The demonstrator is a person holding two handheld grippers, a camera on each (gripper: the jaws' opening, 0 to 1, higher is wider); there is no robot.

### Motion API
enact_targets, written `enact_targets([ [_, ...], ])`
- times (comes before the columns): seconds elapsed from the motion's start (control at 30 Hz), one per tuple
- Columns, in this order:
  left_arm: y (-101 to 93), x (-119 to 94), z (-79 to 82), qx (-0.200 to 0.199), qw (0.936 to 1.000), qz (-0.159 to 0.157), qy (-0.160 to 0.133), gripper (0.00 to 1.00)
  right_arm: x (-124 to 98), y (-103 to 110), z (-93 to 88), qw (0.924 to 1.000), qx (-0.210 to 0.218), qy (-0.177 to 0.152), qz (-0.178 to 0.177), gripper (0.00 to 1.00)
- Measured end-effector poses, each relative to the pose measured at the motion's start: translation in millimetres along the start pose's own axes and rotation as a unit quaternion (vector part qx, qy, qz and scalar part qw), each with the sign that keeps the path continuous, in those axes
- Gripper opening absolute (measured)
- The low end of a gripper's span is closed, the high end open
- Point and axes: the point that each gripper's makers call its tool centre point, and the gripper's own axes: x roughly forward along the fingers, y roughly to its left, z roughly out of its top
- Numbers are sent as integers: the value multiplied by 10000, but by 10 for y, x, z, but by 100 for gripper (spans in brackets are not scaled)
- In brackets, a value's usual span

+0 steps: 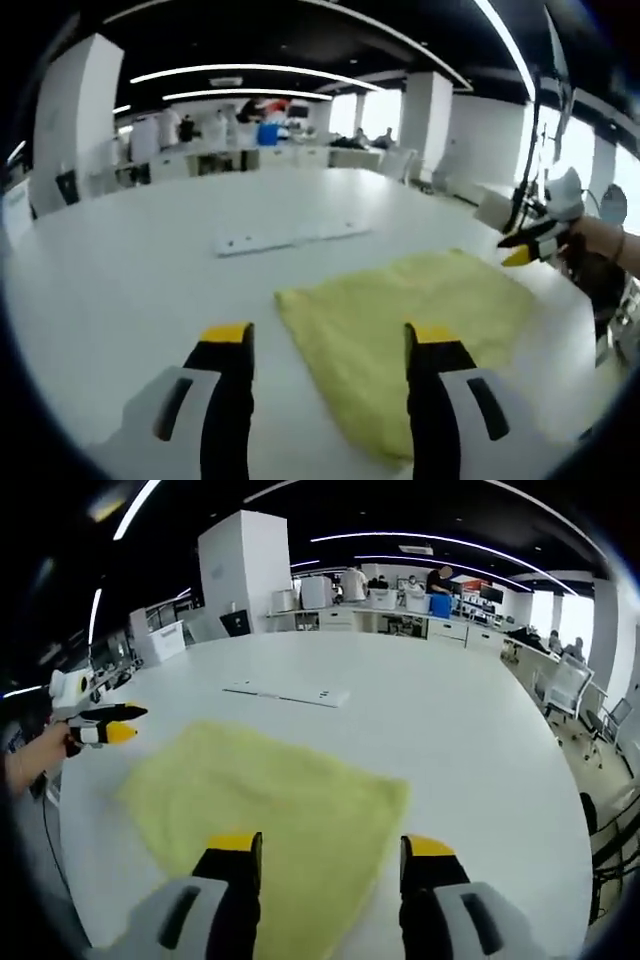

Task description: Fold the garment on the visible template until the final outline fits inside the template.

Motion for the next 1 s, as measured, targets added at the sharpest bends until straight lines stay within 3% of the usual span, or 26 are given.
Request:
enact_targets([
  [0.43, -164, -332, -459, 211, 9988, -202, 383, 53, -266, 192, -366, 9996, 47, 139, 246, 53],
  [0.63, -249, -401, -560, 220, 9980, -338, 478, 50, -356, 311, -500, 9986, -31, 179, 487, 50],
  [1.0, -318, -489, -765, 98, 9967, -430, 678, 40, -465, 309, -799, 9980, 92, 361, 503, 42],
])
